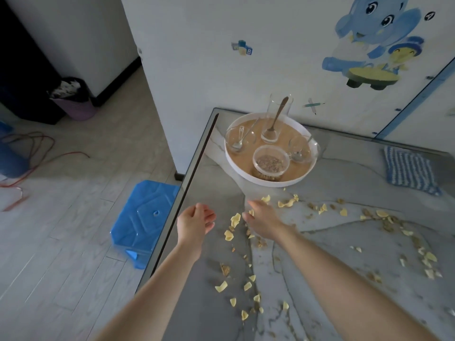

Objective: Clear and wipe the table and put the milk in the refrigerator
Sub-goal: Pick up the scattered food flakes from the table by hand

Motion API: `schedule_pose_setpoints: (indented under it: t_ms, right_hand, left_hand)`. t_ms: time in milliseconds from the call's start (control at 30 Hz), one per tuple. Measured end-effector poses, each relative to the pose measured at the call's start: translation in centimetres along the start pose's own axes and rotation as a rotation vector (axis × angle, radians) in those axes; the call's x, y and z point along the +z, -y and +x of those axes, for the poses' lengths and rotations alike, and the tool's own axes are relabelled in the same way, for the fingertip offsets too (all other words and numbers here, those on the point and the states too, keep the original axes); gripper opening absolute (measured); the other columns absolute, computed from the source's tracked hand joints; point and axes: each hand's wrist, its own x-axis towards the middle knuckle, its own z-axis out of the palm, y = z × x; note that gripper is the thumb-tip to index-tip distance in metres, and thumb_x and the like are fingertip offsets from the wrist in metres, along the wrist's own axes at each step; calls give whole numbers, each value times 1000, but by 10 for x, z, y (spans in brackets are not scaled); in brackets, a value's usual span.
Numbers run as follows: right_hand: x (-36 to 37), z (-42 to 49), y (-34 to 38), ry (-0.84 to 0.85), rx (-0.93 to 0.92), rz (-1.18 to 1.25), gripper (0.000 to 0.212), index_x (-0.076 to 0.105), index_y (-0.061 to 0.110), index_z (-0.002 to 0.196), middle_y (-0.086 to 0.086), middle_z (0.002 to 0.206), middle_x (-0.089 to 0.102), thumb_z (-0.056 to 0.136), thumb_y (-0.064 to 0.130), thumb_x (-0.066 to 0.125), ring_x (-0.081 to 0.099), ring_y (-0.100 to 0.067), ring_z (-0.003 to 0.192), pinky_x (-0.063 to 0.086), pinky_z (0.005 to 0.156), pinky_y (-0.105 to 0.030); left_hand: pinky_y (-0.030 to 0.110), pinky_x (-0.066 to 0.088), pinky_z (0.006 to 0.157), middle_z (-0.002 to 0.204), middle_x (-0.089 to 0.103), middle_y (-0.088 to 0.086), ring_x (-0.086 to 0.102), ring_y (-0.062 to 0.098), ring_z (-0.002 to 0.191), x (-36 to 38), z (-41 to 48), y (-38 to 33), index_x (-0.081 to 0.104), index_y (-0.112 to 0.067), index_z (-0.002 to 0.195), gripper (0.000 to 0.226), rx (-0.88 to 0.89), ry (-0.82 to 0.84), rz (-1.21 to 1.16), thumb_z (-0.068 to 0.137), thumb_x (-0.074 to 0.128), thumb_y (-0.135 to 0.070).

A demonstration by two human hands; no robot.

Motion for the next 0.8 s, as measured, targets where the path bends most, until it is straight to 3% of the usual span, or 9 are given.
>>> schedule_pose_setpoints:
  t_ms: [100,233,367,467,533,667,800]
  right_hand:
    - [13,-3,13,15,41,-39,51,30,13,140,-14,149,25,94,37,34,10,-27,142,16,114,-40]
    - [26,-15,25,38,-34,-107,55,29,20,142,-12,154,16,93,42,41,7,-26,143,15,115,-35]
    - [35,-20,29,13,-90,-172,43,47,20,130,-7,143,33,89,30,52,24,-24,134,30,107,-35]
    - [37,-19,30,-26,-56,-32,31,60,16,118,-4,127,46,88,18,54,40,-22,122,35,100,-30]
    - [34,-21,29,-27,-27,60,26,62,12,112,-6,121,50,87,13,53,47,-23,116,37,94,-28]
    - [30,-21,20,-21,-67,25,22,62,9,108,-9,118,52,88,13,54,52,-27,110,34,80,-21]
    - [19,-26,13,-106,-33,184,18,65,10,97,-8,102,62,82,16,59,57,-20,94,41,78,-25]
  left_hand:
    - [27,53,75,83,64,8,64,19,82,-5,-2,3,60,-10,80,25,-11,9,-25,96,42,-19]
    - [28,53,76,81,64,7,64,18,80,-11,-3,8,61,-11,79,24,-23,17,-52,96,44,-17]
    - [28,53,75,84,65,9,64,20,81,-14,0,13,61,-10,82,20,-49,35,-87,94,46,-15]
    - [28,53,74,85,65,10,64,21,82,-15,2,14,61,-10,84,17,-75,40,-108,93,48,-14]
    - [29,53,76,87,65,11,64,21,83,-16,4,15,61,-8,87,16,-101,51,-122,94,47,-14]
    - [31,51,80,93,64,13,63,24,89,-13,6,20,57,0,102,22,-199,77,-167,96,43,-17]
    - [36,48,87,95,63,14,61,26,92,-8,3,25,55,1,103,28,-289,127,-203,98,40,-22]
